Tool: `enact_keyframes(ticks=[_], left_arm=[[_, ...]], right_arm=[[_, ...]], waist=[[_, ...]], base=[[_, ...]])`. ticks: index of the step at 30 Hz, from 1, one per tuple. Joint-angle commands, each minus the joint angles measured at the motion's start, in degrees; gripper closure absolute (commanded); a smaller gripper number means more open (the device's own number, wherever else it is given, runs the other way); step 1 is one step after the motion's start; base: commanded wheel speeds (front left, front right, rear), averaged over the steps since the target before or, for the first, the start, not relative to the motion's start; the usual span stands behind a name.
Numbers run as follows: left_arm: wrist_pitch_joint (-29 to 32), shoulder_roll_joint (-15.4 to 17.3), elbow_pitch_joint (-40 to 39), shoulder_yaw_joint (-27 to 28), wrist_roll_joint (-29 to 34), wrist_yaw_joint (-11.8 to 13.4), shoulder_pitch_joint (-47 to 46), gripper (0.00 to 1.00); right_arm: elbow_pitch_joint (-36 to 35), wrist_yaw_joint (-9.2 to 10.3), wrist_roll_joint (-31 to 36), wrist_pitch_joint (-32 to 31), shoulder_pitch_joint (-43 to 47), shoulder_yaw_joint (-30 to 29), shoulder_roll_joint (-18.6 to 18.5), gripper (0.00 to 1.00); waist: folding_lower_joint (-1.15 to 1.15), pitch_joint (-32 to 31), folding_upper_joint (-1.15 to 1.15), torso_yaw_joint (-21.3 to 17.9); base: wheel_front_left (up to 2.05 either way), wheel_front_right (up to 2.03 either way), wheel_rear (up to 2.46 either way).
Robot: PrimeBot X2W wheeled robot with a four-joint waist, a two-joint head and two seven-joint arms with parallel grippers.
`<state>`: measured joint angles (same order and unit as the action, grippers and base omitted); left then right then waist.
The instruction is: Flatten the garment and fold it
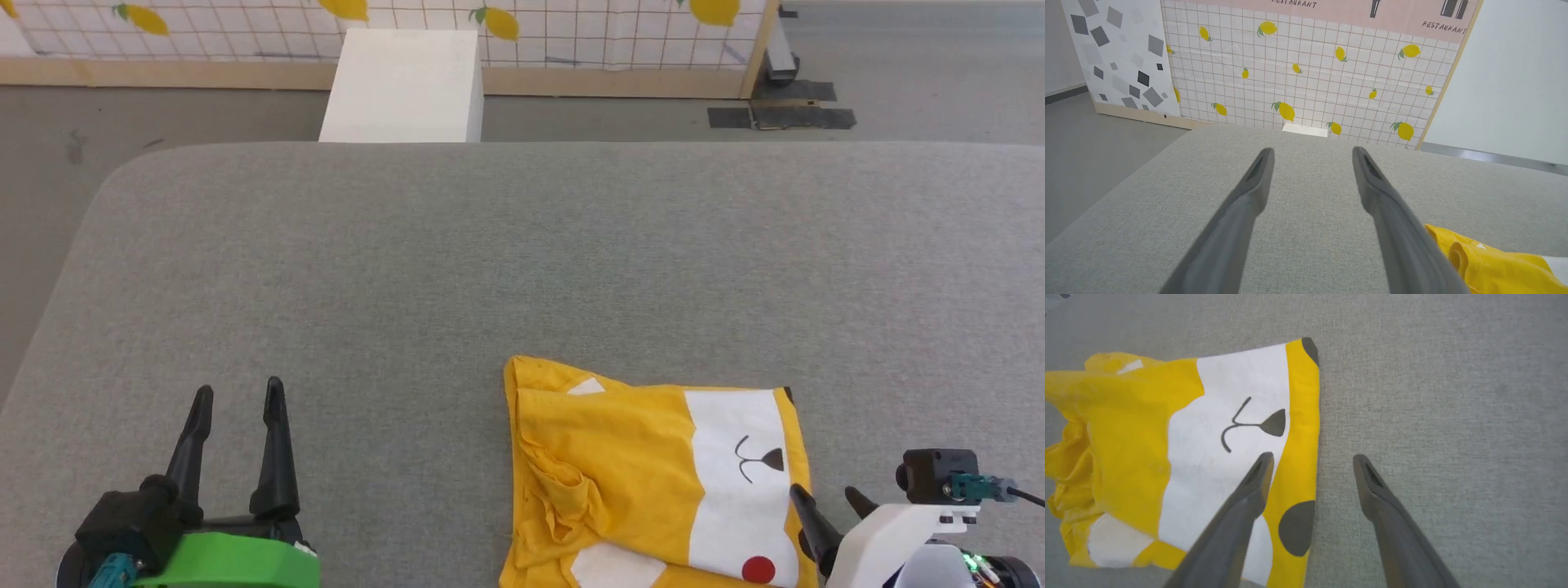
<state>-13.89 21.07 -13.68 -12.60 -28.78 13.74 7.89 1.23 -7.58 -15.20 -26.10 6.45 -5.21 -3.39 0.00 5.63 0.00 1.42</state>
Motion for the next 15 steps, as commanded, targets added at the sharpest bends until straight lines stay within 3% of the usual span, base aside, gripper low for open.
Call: enact_keyframes(ticks=[1, 8, 9, 10, 11, 15], left_arm=[[0.2, 0.5, -0.3, -0.1, 0.8, 0.2, -0.8, 0.0], [0.6, 0.9, -0.7, -0.3, 1.0, 0.4, -1.3, 0.0], [0.6, 0.9, -0.8, -0.2, 0.9, 0.4, -1.3, 0.0], [0.6, 0.9, -0.8, -0.2, 0.9, 0.4, -1.3, 0.0], [0.6, 1.0, -0.8, -0.2, 0.9, 0.4, -1.3, 0.0], [0.6, 1.0, -1.0, -0.4, 1.0, 0.4, -1.6, 0.0]], right_arm=[[1.3, 0.09, 0.3, 0.6, -1.5, -0.2, 0.2, 0.0], [8.9, 0.09, 0.5, 1.3, -5.3, -0.5, 0.4, 0.0], [10.0, 0.09, 0.3, 0.9, -5.7, -1.0, 0.5, 0.38], [10.9, 0.09, 0.3, 0.5, -6.0, -1.4, 0.5, 0.91], [11.7, 0.09, 0.4, 0.1, -6.4, -1.5, 0.5, 1.0], [13.0, 0.09, 0.0, 0.4, -7.3, -1.4, 0.5, 1.0]], waist=[[0.0, 0.3, 0.0, 0.8], [0.0, 1.5, 0.0, 3.4], [0.0, 1.6, 0.0, 3.7], [0.0, 1.7, 0.0, 3.9], [0.0, 1.8, 0.0, 4.1], [0.0, 2.0, 0.0, 4.3]], base=[[0.0, 0.0, 0.0], [0.0, 0.0, 0.0], [0.0, 0.0, 0.0], [0.0, 0.0, 0.0], [0.0, 0.0, 0.0], [0.0, 0.0, 0.0]])
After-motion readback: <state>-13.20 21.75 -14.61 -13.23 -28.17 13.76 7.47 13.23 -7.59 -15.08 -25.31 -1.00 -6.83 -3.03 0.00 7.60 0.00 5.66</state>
